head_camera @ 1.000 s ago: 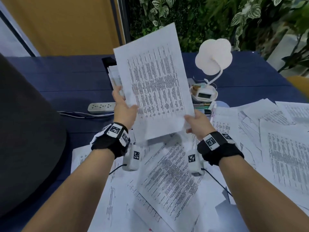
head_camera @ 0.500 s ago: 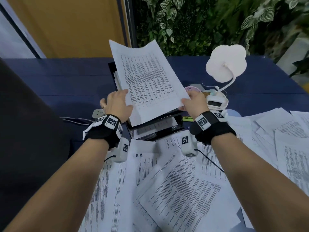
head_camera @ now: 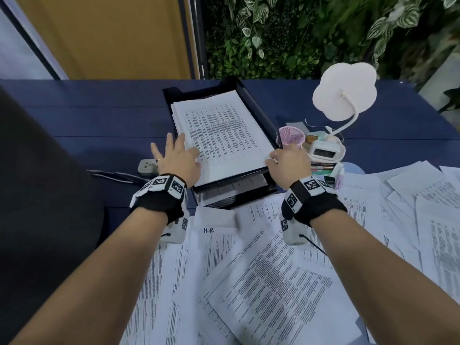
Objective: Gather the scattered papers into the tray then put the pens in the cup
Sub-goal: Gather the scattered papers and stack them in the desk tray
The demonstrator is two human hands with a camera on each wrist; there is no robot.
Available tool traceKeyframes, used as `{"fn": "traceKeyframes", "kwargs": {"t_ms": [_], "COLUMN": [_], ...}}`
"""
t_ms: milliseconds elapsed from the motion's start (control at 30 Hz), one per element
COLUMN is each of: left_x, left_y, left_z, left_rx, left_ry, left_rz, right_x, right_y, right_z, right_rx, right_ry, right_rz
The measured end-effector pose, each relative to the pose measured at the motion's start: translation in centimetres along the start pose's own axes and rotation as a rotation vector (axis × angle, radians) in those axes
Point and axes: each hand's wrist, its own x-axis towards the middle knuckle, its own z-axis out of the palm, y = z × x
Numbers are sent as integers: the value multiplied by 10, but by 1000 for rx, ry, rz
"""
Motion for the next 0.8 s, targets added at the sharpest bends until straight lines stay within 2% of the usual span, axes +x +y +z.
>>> {"fn": "traceKeyframes", "kwargs": {"t_ms": [133,267,367,467,567,633,800], "left_x": [-25,-54,-58,-50,-40,-35,-27], "left_y": [6,15,23,27,29,31,36], "left_z": [14,27,21,13,13,11,9], "left_rx": [-260,-169,-63,62,-28,-143,-106], "left_ry": [105,269,260,164,93,83,124], "left_rz": [12,127,219,266,258,218,175], "right_x": [-19,-43,-59,-75,-90,-98,-119], "right_y": [13,29,42,52,65,73,92], "right_z": [14,29,37,38,39,41,53], "right_rx": [171,275,287,258,228,212,61], "right_ry": [29,77,61,-23,-85,-144,-448], "right_rz": [-42,-88,-83,-23,19,43,178]}}
